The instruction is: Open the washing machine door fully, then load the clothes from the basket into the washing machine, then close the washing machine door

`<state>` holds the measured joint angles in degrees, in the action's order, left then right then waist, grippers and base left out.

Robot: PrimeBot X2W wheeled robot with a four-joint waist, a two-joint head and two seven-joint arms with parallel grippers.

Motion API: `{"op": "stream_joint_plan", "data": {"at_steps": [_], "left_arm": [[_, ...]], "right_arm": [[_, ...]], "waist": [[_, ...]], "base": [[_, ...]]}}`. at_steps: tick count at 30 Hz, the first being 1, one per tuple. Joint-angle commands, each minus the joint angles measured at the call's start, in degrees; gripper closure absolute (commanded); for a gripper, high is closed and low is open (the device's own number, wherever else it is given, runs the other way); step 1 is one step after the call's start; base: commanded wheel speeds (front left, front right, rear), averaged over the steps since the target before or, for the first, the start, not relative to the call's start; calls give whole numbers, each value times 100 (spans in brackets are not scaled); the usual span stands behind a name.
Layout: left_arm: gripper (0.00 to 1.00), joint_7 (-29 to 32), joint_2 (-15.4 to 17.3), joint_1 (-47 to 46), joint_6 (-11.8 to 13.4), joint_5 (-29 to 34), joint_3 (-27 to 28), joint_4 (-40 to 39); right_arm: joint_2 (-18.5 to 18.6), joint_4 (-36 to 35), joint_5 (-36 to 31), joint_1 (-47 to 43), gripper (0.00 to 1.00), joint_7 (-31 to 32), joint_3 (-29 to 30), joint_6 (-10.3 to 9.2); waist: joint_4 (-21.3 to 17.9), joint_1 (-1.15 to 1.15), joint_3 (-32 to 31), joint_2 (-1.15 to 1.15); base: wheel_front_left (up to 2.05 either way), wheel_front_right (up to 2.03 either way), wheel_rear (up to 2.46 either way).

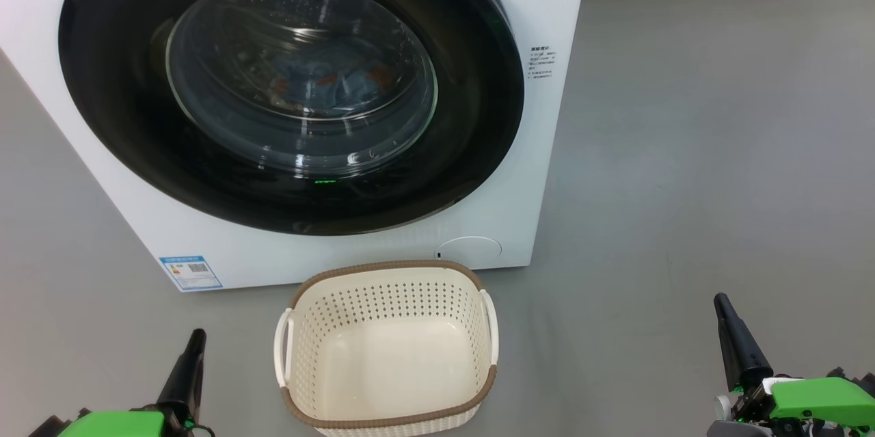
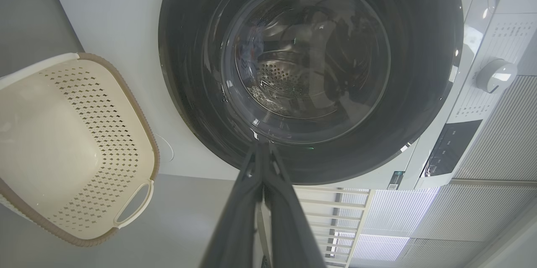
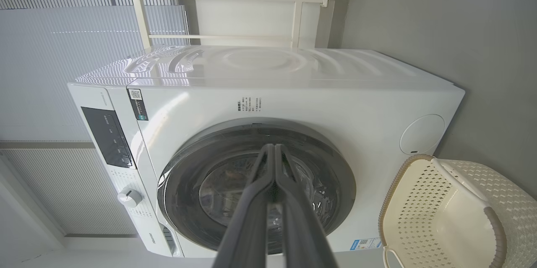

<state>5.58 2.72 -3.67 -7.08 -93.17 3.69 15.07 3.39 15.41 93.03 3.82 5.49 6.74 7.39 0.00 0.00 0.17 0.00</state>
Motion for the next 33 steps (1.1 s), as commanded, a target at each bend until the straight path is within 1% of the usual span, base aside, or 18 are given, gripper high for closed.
{"op": "stream_joint_plan", "data": {"at_steps": [1,33], "left_arm": [[100,23,79,-246,-41,30,199,-103],[100,49,57,-249,-41,57,230,-102]], "right_arm": [[9,-141,-19,231,100,35,-103,10],[-12,-139,-45,234,100,60,-72,10]], "waist": [[0,0,0,0],[0,0,0,0]], "base": [[0,0,0],[0,0,0]]}}
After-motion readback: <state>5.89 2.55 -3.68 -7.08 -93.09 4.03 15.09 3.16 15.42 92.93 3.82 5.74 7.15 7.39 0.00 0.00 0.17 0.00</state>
